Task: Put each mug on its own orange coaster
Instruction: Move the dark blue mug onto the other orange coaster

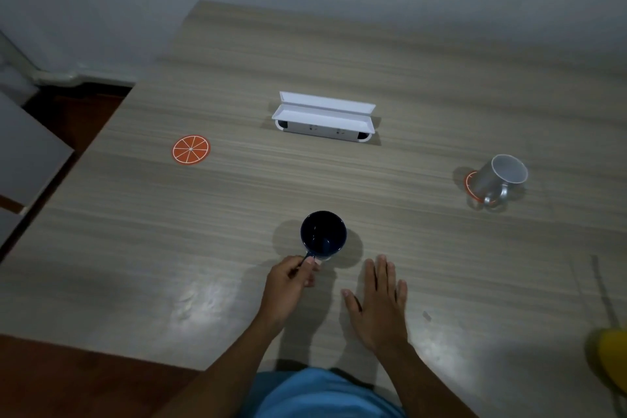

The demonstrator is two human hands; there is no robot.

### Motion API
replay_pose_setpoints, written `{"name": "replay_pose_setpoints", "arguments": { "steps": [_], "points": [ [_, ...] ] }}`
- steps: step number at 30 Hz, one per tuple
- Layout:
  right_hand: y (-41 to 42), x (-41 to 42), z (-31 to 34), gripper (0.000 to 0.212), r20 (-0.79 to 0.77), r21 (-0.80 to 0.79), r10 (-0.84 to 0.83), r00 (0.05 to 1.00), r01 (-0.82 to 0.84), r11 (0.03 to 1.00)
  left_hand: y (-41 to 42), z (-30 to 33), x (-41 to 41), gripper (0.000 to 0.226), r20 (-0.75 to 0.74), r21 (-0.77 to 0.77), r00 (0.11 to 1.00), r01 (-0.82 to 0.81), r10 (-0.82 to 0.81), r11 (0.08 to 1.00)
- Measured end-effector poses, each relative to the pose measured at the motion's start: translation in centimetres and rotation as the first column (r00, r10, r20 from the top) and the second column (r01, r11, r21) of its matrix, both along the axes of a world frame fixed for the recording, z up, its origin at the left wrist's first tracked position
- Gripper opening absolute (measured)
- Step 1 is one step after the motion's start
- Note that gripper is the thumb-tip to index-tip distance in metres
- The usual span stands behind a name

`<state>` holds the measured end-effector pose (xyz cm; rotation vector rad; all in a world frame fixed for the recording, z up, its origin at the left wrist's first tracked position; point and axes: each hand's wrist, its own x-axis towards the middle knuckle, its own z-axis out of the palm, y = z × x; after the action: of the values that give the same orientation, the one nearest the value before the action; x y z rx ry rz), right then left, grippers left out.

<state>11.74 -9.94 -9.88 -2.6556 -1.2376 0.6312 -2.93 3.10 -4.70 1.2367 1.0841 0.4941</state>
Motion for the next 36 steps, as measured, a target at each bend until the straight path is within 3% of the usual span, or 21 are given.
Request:
{"name": "replay_pose_setpoints", "arguments": {
  "steps": [9, 15, 20, 27, 31, 36],
  "points": [
    [4.0, -2.1, 1.8, 0.092, -0.025, -0.004, 0.119, 0.993, -0.119, 0.993, 2.8, 0.8, -2.0, 0.028, 0.109, -0.044, 0.978, -0.173, 0.177, 0.984],
    [9.1, -4.3, 2.9, 0.063, -0.005, 0.026, 0.180, 0.984, -0.180, 0.983, 7.4, 2.2, -5.1, 0.028, 0.165, -0.072, 0.923, -0.340, 0.347, 0.938],
    [13.8, -6.0, 2.8, 0.044, 0.116, 0.194, 0.225, 0.967, -0.244, 0.950, 11.6, 3.5, -7.8, 0.027, 0.166, -0.129, 0.883, -0.422, 0.439, 0.897],
    [21.1, -8.1, 2.4, 0.074, 0.004, 0.127, 0.316, 0.949, -0.314, 0.941, 18.0, 3.7, -11.1, 0.023, 0.144, -0.156, 0.833, -0.514, 0.534, 0.844],
    [24.3, -9.3, 1.1, 0.091, 0.026, 0.043, 0.331, 0.943, -0.331, 0.942, 21.9, 3.3, -11.8, 0.026, 0.142, -0.158, 0.817, -0.539, 0.560, 0.827],
    [24.9, -10.2, -0.6, 0.095, 0.111, 0.054, 0.290, 0.950, -0.298, 0.953, 26.2, 2.4, -11.4, 0.025, 0.146, -0.141, 0.811, -0.550, 0.567, 0.823]
  ]
}}
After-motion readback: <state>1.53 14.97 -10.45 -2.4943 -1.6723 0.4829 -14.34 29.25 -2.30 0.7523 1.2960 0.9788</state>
